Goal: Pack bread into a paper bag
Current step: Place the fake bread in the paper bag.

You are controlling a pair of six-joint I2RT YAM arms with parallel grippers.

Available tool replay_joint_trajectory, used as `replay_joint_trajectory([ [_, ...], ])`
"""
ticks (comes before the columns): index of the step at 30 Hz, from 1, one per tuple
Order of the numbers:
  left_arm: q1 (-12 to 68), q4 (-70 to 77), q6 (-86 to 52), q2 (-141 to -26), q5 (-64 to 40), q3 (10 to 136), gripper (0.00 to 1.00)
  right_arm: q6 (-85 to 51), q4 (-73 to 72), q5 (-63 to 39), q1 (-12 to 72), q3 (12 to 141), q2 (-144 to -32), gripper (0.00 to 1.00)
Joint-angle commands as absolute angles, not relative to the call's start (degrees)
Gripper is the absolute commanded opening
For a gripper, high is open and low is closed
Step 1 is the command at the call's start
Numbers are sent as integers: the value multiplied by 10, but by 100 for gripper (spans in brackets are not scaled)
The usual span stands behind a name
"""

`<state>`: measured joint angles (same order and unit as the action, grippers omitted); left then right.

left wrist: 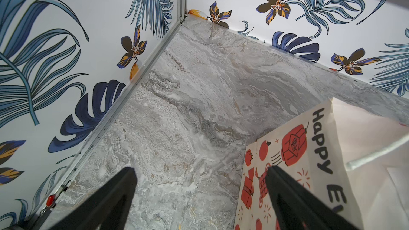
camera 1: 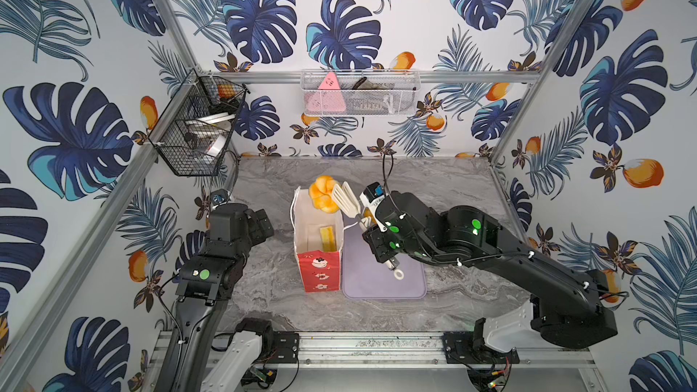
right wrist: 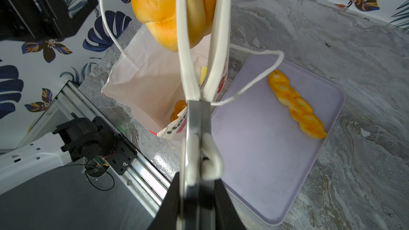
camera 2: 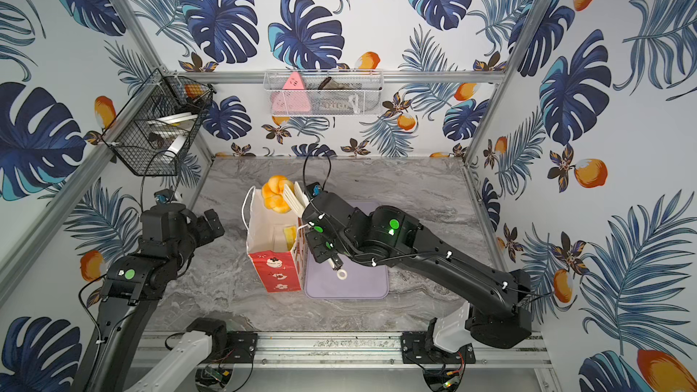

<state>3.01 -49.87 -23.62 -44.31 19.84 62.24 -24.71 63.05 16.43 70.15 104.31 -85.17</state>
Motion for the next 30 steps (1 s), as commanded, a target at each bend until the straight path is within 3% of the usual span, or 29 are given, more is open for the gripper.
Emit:
replay_joint_trajectory([
  [1,29,-495,-228,-444,203,625,99,-257,612,169,714,1048,-864,0],
  [2,29,-495,-228,-444,203,625,99,-258,620,175,717,1051,-869,0],
  [7,29,-496,-228,-442,202,624,99,-263,615,192,721,1044,-857,24],
  [11,29,-496,-226,-443,202,625,99,-257,611,201,721,1043,-843,31],
  [16,29,-495,-227,-444,200,626,99,-258,617,203,721,1051,-847,35],
  [23,29,-496,-228,-442,203,623,99,-241,595,225,720,1058,-837,31],
  [30,29,-496,-229,-442,203,622,99,-215,609,384,720,1113,-824,32],
])
